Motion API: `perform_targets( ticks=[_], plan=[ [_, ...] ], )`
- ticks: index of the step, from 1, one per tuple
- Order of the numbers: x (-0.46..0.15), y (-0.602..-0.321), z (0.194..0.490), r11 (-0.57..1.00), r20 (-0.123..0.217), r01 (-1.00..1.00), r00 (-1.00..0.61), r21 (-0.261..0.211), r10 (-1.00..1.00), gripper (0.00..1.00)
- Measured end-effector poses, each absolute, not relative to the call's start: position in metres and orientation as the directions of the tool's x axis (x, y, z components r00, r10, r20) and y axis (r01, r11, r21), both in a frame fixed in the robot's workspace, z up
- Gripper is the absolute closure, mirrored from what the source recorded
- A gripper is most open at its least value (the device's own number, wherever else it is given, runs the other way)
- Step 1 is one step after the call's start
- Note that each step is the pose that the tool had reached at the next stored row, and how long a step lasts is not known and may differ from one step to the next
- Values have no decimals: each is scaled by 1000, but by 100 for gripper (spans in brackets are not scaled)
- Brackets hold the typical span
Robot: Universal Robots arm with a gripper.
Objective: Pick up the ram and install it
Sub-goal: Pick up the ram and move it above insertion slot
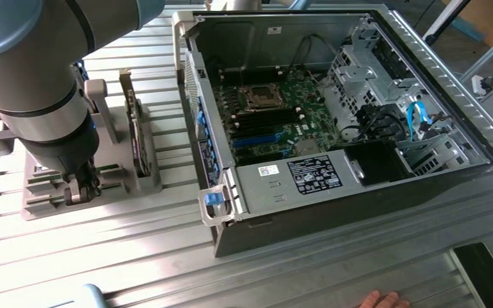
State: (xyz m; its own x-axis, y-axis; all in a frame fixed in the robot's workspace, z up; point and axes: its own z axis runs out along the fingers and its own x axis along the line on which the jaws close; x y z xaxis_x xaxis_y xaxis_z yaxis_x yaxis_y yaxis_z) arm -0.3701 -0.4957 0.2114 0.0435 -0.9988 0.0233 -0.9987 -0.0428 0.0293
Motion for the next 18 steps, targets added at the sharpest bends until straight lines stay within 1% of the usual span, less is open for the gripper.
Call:
perform_targets(
  ticks=[1,2,3,4,18],
  plan=[
    [-370,-496,211,-43,23,-999,43,29,-999,77],
    [-370,-496,211,-43,23,-999,43,29,-999,84],
    [-370,-496,211,-43,23,-999,43,29,-999,84],
    [-370,-496,211,-43,23,-999,43,29,-999,88],
    [-370,-496,211,-43,23,-999,43,29,-999,88]
  ],
)
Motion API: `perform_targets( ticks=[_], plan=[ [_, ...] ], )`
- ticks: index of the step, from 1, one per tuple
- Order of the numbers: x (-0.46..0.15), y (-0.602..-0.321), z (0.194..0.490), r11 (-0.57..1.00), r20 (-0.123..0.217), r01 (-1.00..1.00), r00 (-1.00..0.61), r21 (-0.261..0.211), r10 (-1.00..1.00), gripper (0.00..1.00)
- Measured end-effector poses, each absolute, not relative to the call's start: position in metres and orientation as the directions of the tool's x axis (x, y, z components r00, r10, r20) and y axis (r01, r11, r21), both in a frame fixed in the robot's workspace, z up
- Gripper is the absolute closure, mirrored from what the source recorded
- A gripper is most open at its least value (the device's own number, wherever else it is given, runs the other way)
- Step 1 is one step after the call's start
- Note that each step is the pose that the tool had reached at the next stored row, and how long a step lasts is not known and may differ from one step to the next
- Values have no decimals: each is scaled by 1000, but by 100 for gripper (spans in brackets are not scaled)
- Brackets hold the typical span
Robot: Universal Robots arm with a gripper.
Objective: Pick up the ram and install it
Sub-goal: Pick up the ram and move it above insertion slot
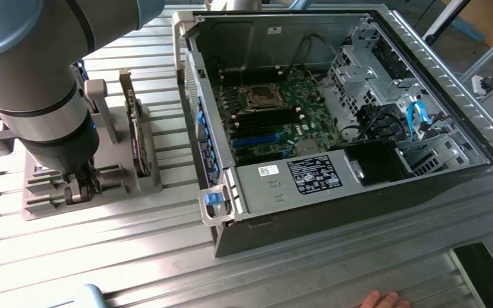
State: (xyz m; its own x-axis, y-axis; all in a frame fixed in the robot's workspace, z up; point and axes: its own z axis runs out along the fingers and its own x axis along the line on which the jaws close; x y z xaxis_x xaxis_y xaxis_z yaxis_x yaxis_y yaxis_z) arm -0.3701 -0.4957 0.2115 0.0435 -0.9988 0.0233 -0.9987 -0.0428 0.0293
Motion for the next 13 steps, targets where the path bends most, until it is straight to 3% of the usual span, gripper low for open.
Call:
perform_targets(
  ticks=[13],
  plan=[
    [-370,-496,221,-43,23,-999,43,29,-999,88]
  ],
)
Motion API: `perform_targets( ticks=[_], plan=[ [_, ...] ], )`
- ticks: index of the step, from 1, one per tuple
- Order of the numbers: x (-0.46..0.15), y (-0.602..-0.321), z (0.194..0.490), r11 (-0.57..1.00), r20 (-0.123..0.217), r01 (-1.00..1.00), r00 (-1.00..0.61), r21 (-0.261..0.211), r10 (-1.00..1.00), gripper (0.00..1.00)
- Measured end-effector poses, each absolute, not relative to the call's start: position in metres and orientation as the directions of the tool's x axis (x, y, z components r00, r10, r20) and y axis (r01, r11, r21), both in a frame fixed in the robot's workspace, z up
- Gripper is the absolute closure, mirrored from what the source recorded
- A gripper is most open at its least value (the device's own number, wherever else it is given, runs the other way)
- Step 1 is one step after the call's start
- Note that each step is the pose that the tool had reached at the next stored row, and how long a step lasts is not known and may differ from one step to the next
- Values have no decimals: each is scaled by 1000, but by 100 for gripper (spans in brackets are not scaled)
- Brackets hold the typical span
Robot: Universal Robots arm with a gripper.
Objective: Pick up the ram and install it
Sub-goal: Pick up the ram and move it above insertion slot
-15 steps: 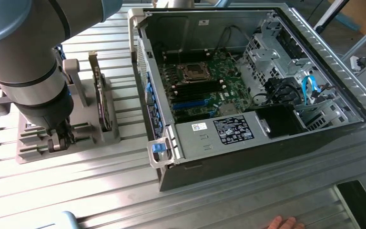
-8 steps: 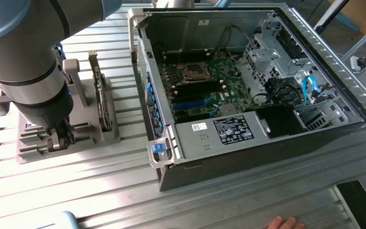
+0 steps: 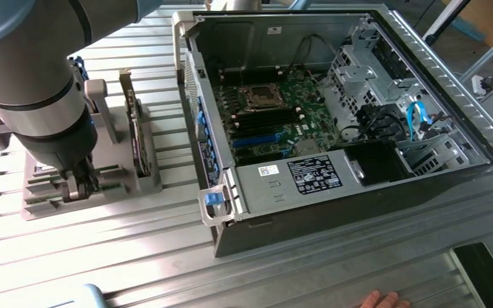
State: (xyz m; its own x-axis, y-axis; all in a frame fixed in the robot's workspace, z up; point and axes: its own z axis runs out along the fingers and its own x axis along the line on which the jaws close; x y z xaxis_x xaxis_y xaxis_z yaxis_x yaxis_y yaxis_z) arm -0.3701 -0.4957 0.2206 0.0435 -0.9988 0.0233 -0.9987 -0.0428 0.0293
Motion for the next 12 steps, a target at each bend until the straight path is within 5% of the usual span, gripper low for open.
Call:
perform_targets(
  ticks=[12],
  plan=[
    [-369,-496,234,-43,23,-999,43,29,-999,88]
  ],
)
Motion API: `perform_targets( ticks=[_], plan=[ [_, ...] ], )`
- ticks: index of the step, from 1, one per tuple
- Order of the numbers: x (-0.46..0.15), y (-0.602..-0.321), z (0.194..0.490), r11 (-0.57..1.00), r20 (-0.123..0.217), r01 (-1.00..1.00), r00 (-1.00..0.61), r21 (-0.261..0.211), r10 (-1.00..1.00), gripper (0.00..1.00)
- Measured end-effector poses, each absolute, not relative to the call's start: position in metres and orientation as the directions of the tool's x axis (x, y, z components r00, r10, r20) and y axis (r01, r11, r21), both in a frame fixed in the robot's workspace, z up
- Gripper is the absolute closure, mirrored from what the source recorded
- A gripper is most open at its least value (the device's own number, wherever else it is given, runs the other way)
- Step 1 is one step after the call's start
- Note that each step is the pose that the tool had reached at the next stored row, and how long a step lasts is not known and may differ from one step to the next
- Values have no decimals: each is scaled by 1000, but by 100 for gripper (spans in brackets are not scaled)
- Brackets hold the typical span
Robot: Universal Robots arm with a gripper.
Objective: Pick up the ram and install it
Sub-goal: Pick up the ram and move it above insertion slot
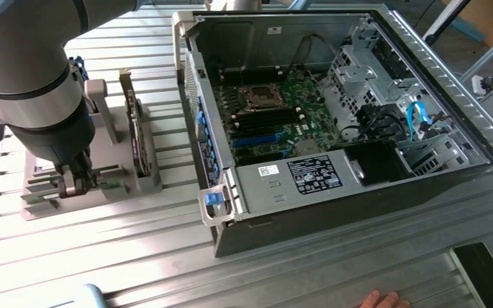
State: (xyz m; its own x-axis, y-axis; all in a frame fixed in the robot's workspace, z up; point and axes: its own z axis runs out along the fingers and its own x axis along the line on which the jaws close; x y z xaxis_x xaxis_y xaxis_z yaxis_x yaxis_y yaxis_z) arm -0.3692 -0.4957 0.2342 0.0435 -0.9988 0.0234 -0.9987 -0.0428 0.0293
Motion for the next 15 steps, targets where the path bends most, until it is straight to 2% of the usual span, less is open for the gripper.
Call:
perform_targets(
  ticks=[15],
  plan=[
    [-368,-496,253,-42,23,-999,43,29,-999,88]
  ],
)
